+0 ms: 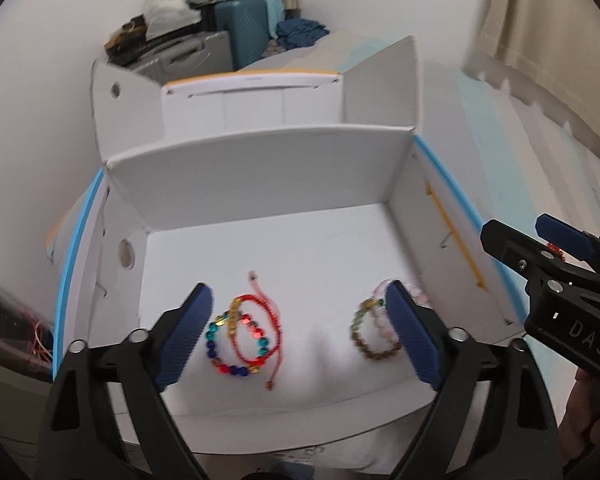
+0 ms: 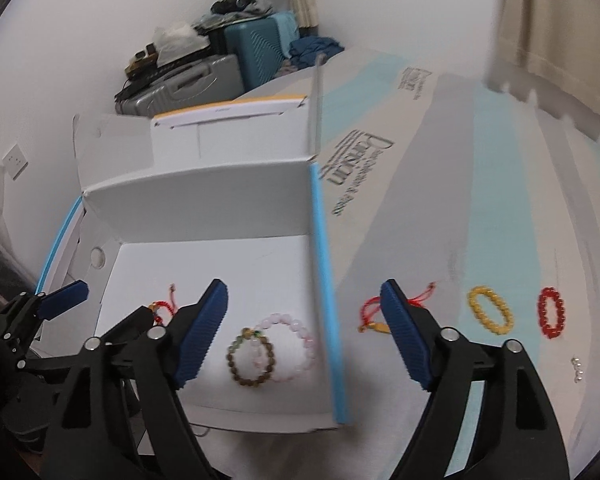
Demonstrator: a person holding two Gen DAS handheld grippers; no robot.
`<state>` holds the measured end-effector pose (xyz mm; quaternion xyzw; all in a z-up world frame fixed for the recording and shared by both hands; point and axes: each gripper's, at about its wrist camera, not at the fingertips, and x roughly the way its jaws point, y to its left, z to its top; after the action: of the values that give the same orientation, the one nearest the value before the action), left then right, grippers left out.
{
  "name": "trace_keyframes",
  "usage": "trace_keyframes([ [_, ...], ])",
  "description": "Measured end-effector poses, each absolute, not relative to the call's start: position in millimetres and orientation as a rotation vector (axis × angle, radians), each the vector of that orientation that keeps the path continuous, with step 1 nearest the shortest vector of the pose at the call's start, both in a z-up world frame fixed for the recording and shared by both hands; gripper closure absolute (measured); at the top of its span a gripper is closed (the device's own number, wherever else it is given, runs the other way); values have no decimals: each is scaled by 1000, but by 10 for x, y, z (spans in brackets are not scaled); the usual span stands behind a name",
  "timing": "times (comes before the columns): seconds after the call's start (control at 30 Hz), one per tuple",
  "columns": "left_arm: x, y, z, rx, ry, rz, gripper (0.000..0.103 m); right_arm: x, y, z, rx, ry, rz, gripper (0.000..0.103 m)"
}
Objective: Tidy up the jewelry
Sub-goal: 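Move both tools back toward the yellow and red bracelets on the bed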
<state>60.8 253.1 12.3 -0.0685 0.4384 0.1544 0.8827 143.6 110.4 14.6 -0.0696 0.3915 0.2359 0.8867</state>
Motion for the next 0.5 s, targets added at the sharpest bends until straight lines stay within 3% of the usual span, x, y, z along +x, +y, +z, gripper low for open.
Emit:
trace_keyframes([
  [0.23,802,2000,307,-109,865,218,6,1514,629,292,-109,777,433,22],
  [0.5,1055,1322,373,-49,846,104,6,1660,-118,454,-34,753,344,21],
])
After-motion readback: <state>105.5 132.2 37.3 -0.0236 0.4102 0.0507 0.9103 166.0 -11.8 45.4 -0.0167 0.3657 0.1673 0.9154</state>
